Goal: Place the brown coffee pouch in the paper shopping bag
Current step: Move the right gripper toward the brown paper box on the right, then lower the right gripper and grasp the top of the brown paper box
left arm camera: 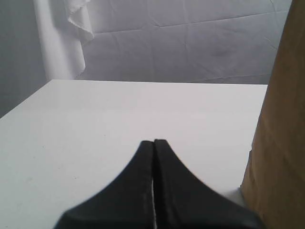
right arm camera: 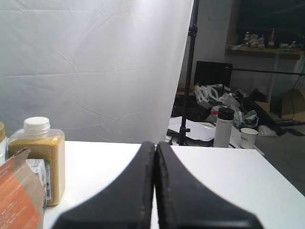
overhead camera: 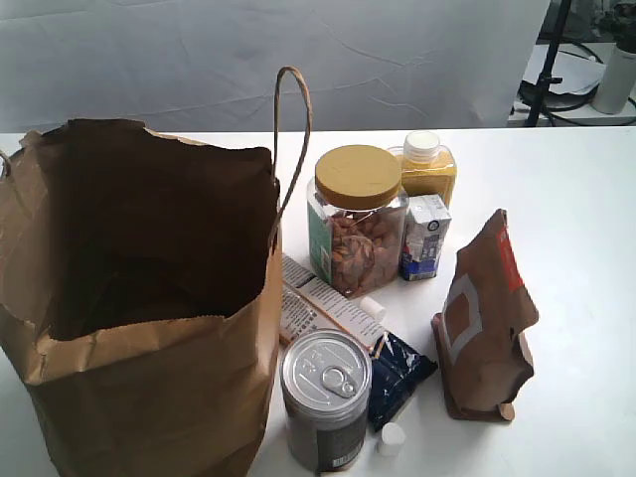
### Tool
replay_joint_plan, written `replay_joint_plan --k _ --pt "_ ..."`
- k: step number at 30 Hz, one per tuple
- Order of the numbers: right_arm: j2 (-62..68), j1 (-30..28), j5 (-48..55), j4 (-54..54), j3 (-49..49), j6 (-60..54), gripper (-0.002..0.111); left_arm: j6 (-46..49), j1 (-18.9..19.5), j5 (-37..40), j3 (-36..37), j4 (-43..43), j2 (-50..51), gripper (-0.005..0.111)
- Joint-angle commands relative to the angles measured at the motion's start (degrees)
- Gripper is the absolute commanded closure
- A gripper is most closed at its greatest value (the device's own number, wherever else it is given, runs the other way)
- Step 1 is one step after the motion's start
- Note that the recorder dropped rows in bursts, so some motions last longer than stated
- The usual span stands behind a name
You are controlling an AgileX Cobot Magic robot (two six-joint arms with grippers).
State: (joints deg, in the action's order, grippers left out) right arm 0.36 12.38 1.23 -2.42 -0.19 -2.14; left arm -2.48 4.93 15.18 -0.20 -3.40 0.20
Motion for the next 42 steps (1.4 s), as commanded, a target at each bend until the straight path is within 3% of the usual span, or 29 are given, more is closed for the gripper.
replay_joint_plan --k 1,7,12,15,19,22,24,28,31,35,37,42 --pt "-0.36 -0.37 -0.33 0.55 0.19 -0.17 0.108 -0.13 0.19 -0.26 0.2 -0.26 -0.2 0.107" --pt "-0.36 -0.37 -0.45 1.21 0.19 0.66 0.108 -0.13 0.19 -0.26 0.2 -0.26 -0.2 0.107" --pt "-0.36 -0.37 -6.23 12.19 -0.14 6.09 0.108 -0.13 0.19 -0.26 0.2 -0.26 -0.2 0.107" --pt "0.99 -0.37 -6.91 12.68 -5.93 8.74 0.108 -0.13 0.19 -0.26 0.2 -0.26 -0.2 0.107" --pt "12.66 -0.14 -6.1 12.47 -19.38 13.65 0.108 -0.13 0.19 -0.26 0.2 -0.26 -0.2 0.107" --pt "21.74 2.19 7.44 11.67 -30.1 12.34 0.108 -0.13 0.19 -0.26 0.2 -0.26 -0.2 0.107" --pt "35.26 7.43 29.61 16.53 -45.75 2.14 0.108 -0.13 0.19 -0.26 0.2 -0.26 -0.2 0.107" --pt "54.63 13.65 54.38 18.07 -64.34 0.63 0.108 -0.13 0.19 -0.26 0.2 -0.26 -0.2 0.107" --pt "65.62 17.09 61.66 17.08 -70.91 2.58 0.108 -0.13 0.19 -0.26 0.2 -0.26 -0.2 0.107" --pt "75.87 20.46 68.73 7.12 -75.95 6.83 0.108 -0.13 0.19 -0.26 0.2 -0.26 -0.2 0.107" --pt "79.53 20.84 68.73 5.46 -76.45 7.91 0.101 -0.13 0.19 -0.26 0.2 -0.26 -0.2 0.107" --pt "87.03 20.84 68.73 9.78 -76.58 8.62 0.055 -0.13 0.19 -0.26 0.2 -0.26 -0.2 0.107"
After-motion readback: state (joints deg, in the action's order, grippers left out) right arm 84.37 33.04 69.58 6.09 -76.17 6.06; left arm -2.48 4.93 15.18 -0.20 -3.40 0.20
